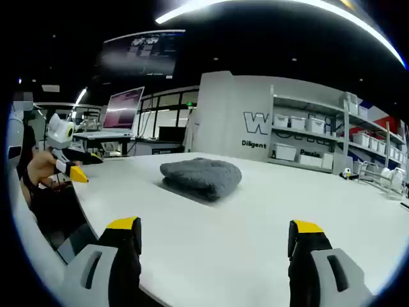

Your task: Open the folded towel by lifting each exposed corner and separating the folded layers until the towel lies flat within the target outline without major curled edges

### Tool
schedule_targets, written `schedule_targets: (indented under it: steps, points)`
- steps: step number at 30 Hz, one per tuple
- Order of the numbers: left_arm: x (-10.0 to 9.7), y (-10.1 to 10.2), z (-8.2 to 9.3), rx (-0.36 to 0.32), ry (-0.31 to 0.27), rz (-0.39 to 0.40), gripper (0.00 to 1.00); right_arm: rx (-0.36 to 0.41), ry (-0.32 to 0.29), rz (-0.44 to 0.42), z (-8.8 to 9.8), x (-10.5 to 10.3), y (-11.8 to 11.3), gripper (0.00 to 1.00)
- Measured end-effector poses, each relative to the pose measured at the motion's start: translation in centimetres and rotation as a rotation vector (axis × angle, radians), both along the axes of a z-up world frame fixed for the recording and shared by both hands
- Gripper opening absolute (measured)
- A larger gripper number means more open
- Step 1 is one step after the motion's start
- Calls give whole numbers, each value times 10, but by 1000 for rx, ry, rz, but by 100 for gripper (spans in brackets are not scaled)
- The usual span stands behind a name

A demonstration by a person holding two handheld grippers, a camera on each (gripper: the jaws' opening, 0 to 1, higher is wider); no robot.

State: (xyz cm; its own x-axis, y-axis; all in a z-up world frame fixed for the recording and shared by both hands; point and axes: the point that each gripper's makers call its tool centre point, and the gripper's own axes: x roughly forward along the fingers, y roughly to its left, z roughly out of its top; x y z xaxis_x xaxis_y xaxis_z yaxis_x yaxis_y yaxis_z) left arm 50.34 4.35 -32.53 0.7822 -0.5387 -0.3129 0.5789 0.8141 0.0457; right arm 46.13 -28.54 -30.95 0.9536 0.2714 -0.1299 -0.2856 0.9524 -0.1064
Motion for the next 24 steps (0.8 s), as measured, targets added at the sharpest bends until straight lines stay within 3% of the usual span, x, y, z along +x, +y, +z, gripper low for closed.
schedule_targets:
  steps: [18,24]
  points:
    - [1,2,-1,-3,5,7,99,-22,-5,14,5,5,-1,94]
    - [3,1,0,-7,1,7,99,-67,-13,52,11,12,5,90]
